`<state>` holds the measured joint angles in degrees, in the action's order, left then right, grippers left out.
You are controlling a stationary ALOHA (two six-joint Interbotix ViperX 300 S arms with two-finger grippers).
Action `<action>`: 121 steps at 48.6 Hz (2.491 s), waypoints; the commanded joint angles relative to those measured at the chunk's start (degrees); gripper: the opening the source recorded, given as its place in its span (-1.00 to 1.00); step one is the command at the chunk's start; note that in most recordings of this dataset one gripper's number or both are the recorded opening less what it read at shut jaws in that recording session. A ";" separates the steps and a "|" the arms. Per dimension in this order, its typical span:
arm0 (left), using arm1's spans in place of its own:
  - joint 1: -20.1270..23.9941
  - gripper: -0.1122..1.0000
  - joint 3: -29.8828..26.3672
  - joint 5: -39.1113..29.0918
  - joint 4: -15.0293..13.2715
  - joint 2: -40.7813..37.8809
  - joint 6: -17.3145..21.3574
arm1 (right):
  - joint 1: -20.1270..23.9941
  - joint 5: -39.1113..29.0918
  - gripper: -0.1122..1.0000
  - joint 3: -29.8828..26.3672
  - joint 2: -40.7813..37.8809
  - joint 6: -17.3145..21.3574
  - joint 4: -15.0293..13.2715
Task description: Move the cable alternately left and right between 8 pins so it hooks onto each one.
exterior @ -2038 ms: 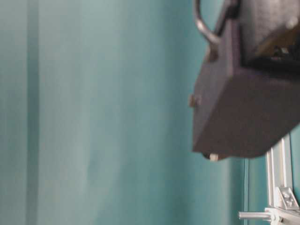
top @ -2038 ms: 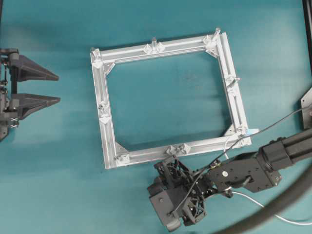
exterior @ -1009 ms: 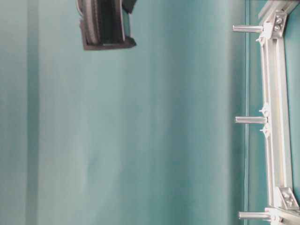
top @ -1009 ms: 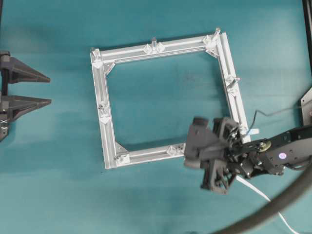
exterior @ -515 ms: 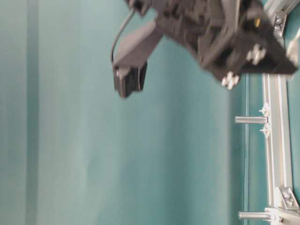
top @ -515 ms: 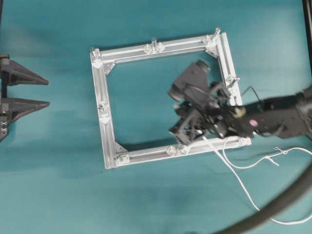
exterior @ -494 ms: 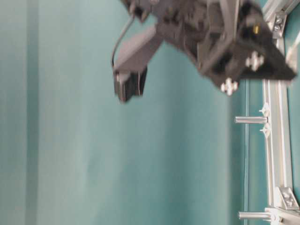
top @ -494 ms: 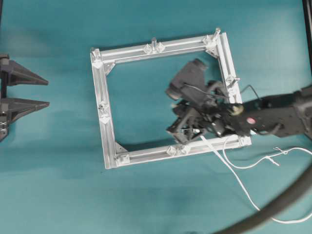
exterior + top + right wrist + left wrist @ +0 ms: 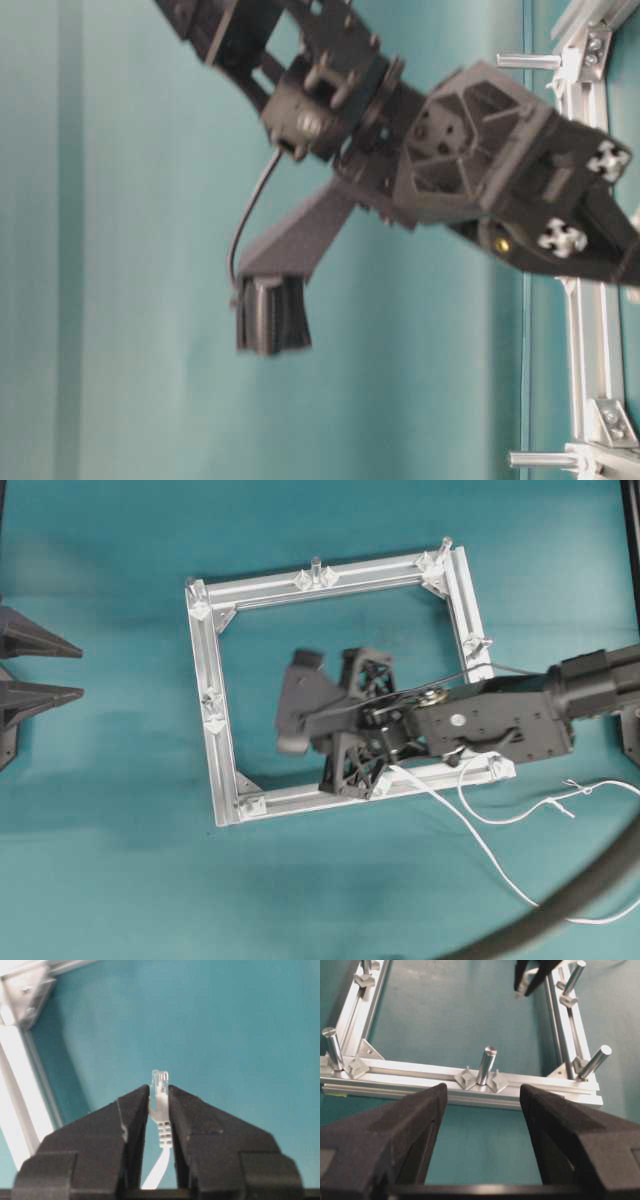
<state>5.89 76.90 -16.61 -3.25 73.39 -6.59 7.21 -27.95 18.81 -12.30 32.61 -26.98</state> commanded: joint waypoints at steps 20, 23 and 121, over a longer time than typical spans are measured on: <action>-0.18 0.35 -0.09 0.35 0.09 -0.26 -0.09 | 5.80 -11.87 -0.54 -11.60 -5.19 -39.02 7.91; -0.18 0.35 0.00 0.44 0.09 -0.26 -0.09 | 7.29 -12.04 -0.54 -11.87 -5.19 -42.54 8.96; -0.09 0.35 0.09 0.53 0.09 -0.18 -0.09 | -0.79 -14.33 -0.54 -54.76 -30.06 -1.58 18.28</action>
<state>5.89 77.43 -16.61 -3.25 73.65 -6.68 7.03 -42.71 -36.56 -45.44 29.18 -7.65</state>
